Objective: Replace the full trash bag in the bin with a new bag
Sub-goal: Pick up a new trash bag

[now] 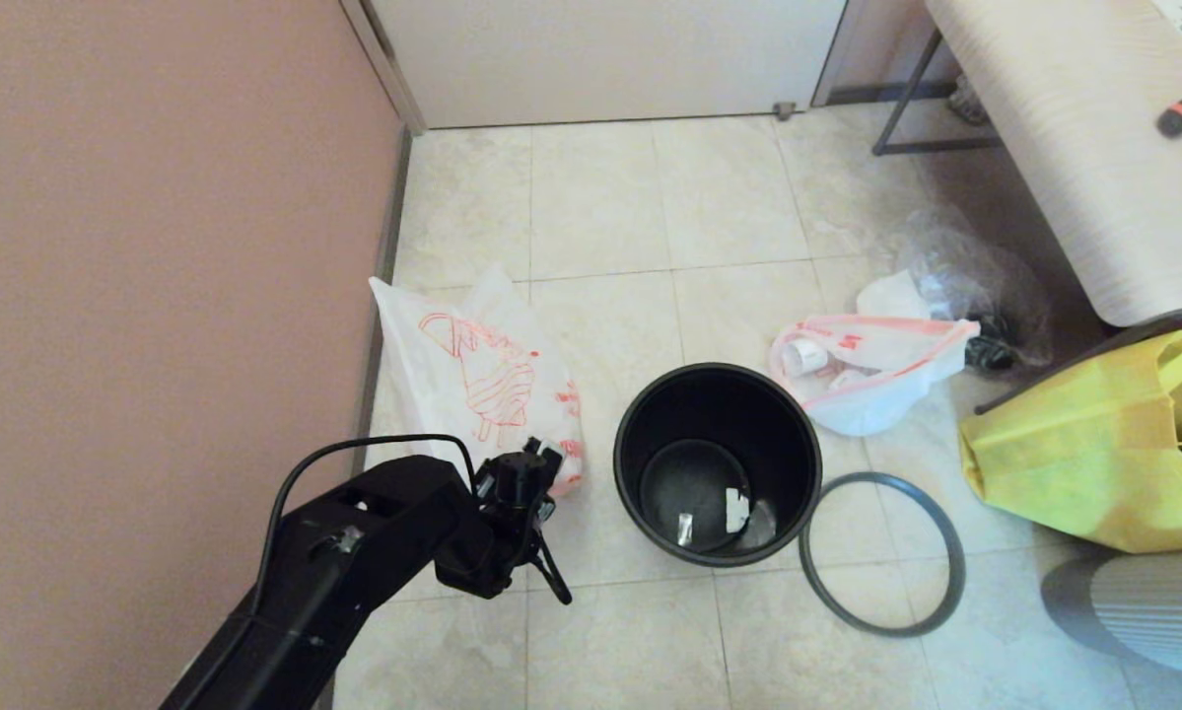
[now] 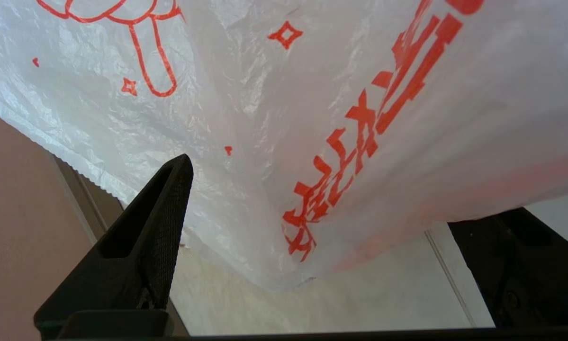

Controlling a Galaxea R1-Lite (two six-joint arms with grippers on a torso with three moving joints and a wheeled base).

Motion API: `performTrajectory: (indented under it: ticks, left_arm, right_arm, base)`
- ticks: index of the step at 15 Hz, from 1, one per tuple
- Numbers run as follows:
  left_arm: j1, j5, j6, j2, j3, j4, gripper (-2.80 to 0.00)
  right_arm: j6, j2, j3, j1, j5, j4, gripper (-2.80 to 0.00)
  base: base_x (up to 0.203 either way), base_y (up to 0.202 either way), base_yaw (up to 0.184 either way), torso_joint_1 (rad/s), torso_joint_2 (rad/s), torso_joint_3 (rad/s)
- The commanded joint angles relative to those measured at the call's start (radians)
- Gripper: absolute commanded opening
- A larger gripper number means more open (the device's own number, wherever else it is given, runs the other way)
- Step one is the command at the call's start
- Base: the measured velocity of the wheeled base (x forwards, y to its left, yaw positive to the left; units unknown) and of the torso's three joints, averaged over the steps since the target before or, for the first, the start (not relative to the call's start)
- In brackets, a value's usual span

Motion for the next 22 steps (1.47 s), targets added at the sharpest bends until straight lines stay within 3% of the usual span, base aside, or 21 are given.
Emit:
performTrajectory:
  ticks: [1,3,4,14,17,22]
  left_arm:
    - [0.001,0.005,0.002,0.01,-0.024,-0.006,0.0]
    - [0.01,0.007,0.015,0.011,-0.017,-0.004,0.0]
    - [0.013,0.007,0.031,0.02,-0.018,-0.011,-2.8]
    - [0.044,0.008,0.032,0.004,0.008,-0.048,-2.8]
    - [0.042,0.01,0.031,-0.098,0.168,-0.084,-2.8]
    - [0.007,0.046,0.02,-0.448,0.454,-0.102,-2.8]
  right_arm:
    - [0.0,0.002,0.0,0.0,0.0,0.0,-2.8]
    - [-0.001,0.002,0.0,0.0,0.0,0.0,-2.8]
    - [0.0,0.002,0.0,0.0,0.0,0.0,-2.8]
    - [0.0,0.002,0.0,0.0,0.0,0.0,-2.8]
    - [-0.001,0.002,0.0,0.0,0.0,0.0,-2.8]
    - [0.0,0.002,0.001,-0.001,0.0,0.0,-2.8]
  base:
    - [0.0,0.0,0.0,0.0,0.0,0.0]
    - [0.0,0.0,0.0,0.0,0.0,0.0]
    - [0.0,0.0,0.0,0.0,0.0,0.0]
    - [0.0,0.0,0.0,0.0,0.0,0.0]
    - [0.0,0.0,0.0,0.0,0.0,0.0]
    - [0.0,0.0,0.0,0.0,0.0,0.0]
